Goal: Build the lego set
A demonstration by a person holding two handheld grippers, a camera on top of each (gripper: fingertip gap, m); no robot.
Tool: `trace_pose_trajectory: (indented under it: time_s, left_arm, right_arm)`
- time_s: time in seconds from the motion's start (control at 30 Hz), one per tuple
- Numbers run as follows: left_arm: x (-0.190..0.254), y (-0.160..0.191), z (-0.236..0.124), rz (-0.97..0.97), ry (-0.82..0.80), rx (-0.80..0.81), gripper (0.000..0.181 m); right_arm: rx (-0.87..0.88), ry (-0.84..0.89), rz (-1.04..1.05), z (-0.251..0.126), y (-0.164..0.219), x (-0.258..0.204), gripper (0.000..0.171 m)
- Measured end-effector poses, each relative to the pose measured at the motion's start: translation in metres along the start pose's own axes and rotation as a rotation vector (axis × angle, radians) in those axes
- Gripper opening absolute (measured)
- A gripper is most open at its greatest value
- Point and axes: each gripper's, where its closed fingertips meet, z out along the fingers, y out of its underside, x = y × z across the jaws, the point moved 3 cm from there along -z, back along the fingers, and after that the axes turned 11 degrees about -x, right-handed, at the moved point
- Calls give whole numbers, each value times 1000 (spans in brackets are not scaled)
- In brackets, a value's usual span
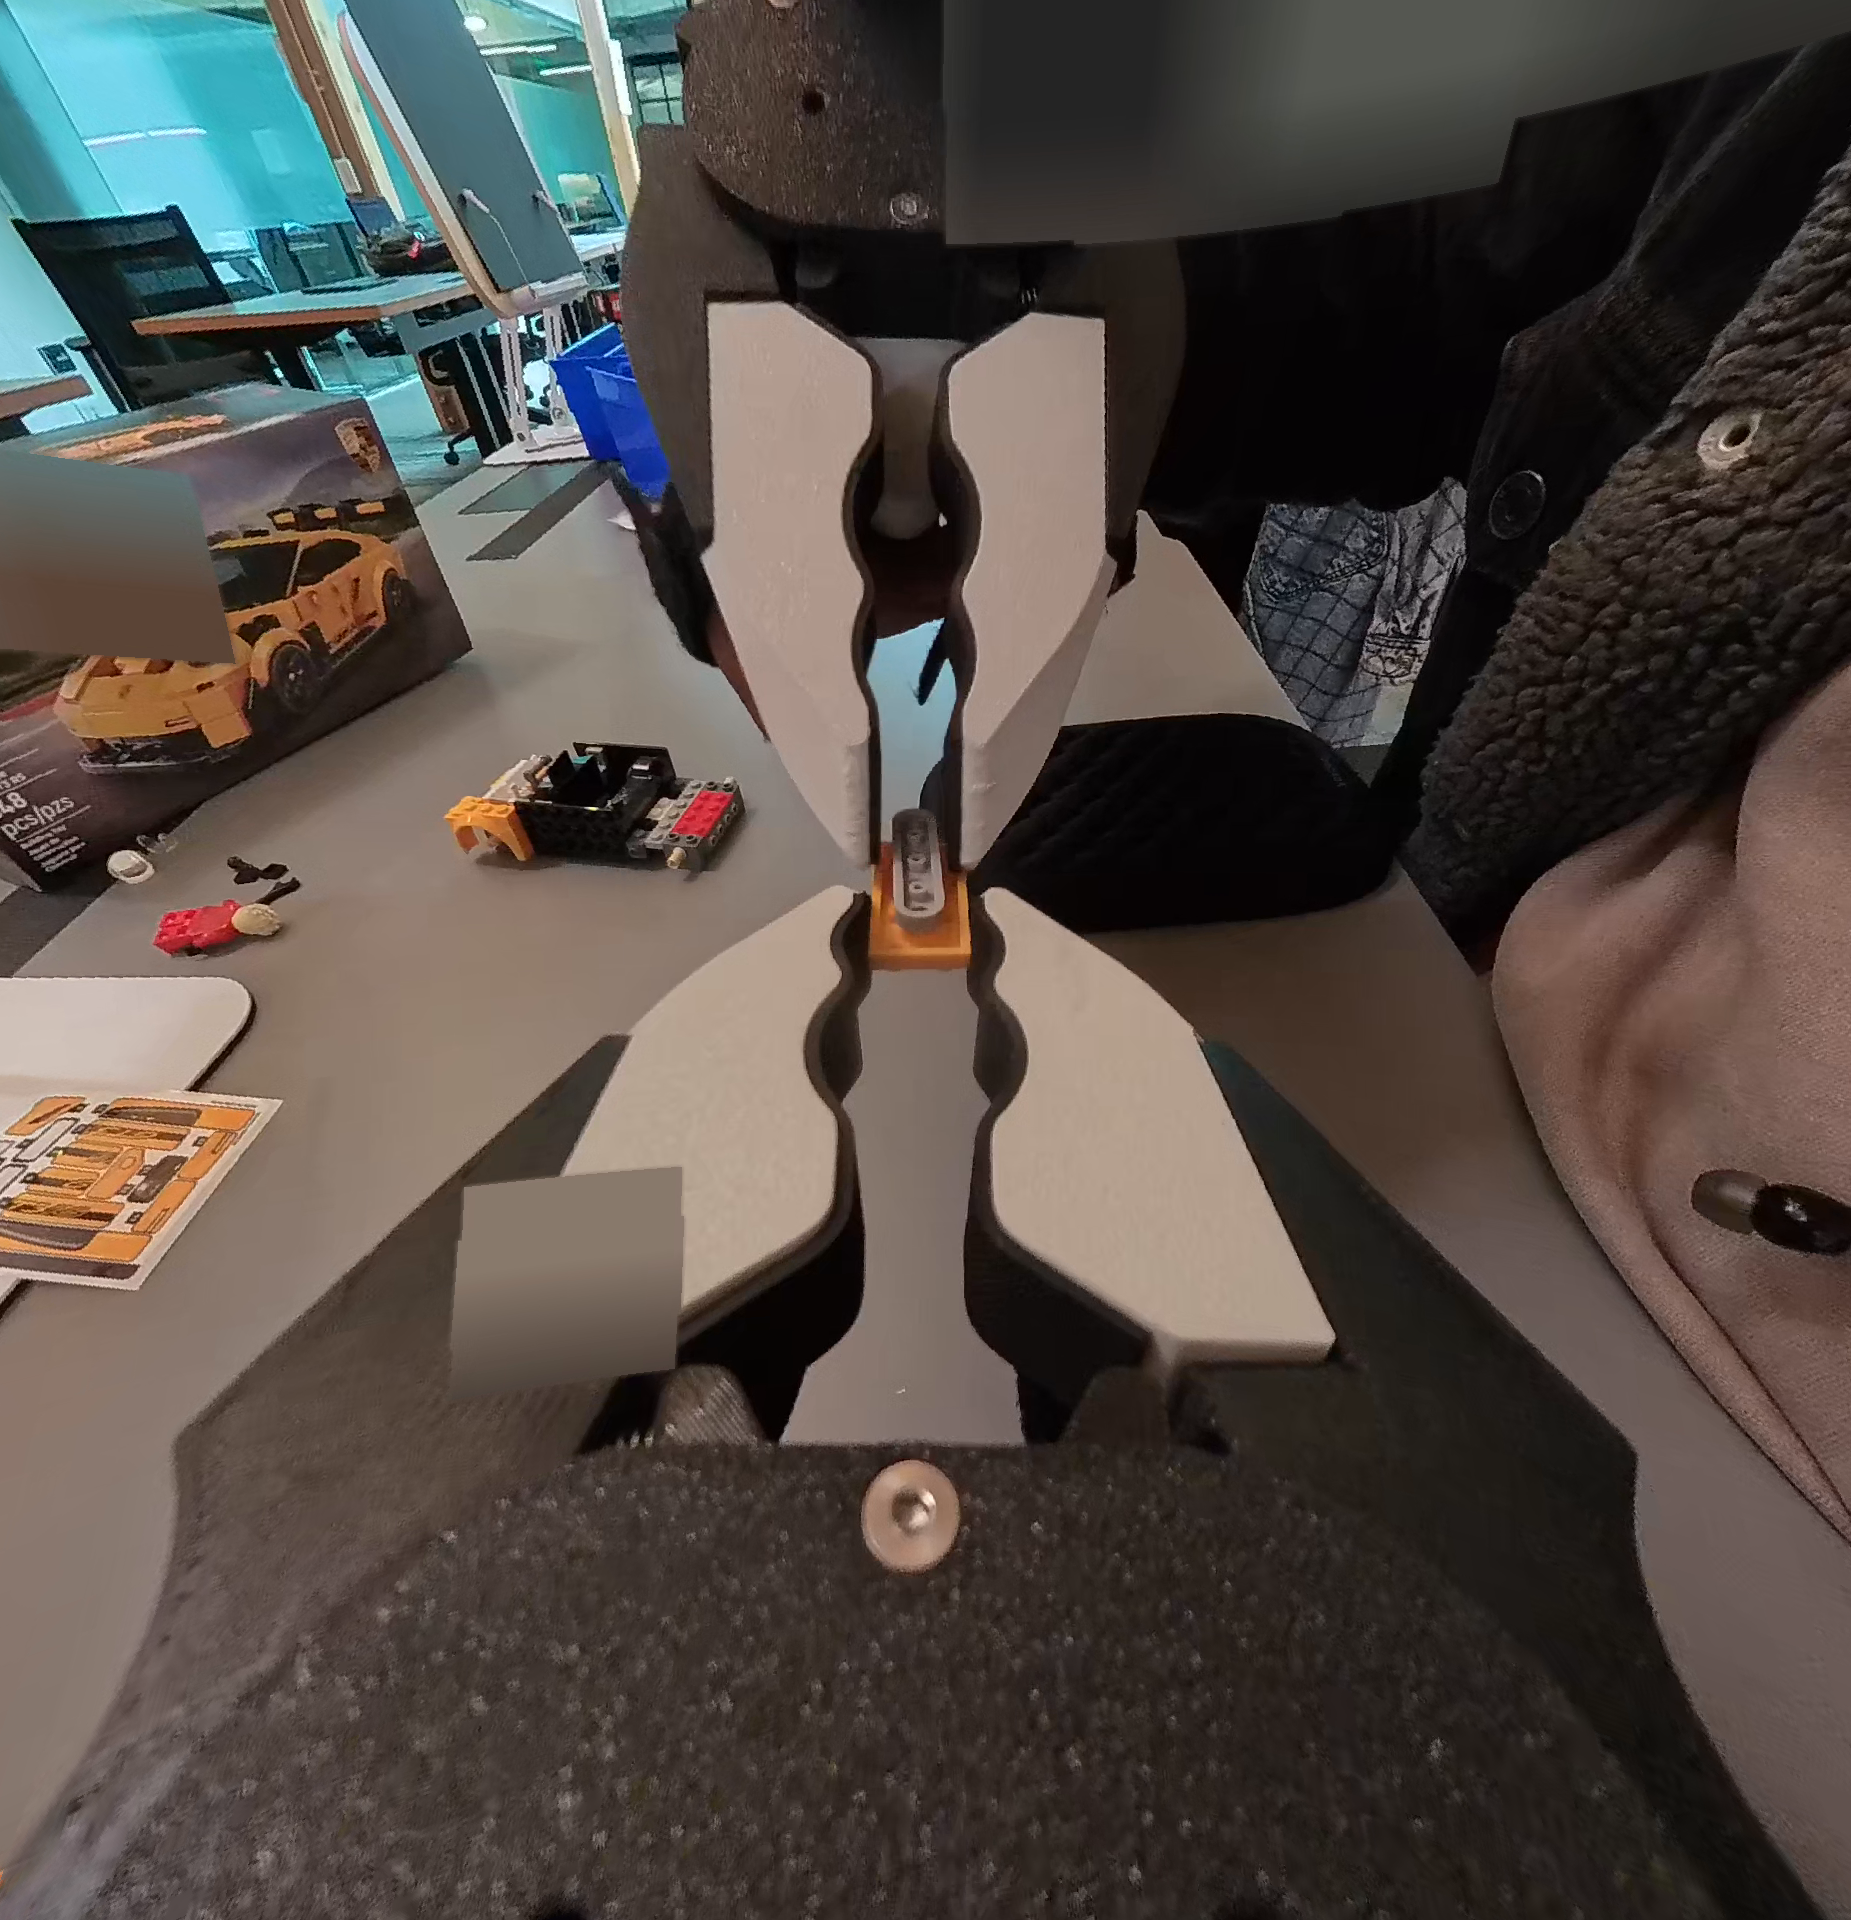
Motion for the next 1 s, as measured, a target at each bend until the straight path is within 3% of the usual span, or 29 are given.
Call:
trace_pose_trajectory:
  time_s: [0.13,0.43,0.57,0.7,0.77,1.0]
  left_arm:
    - [0,-2,-2,9,-5,15,17]
    - [1,-6,-5,30,-9,47,17]
    - [2,-7,-5,48,-13,58,17]
    - [2,-7,-5,59,-21,57,17]
    - [1,-6,-5,62,-25,55,17]
    - [1,-4,-4,67,-30,47,17]
  right_arm:
    - [35,15,-46,-6,-4,-3,19]
    - [25,326,-361,-8,3,-13,31]
    - [54,350,-337,-9,6,-13,34]
    - [122,314,-260,-13,3,-12,21]
    - [151,274,-175,-16,3,-7,14]
    - [185,106,8,-12,5,-5,14]
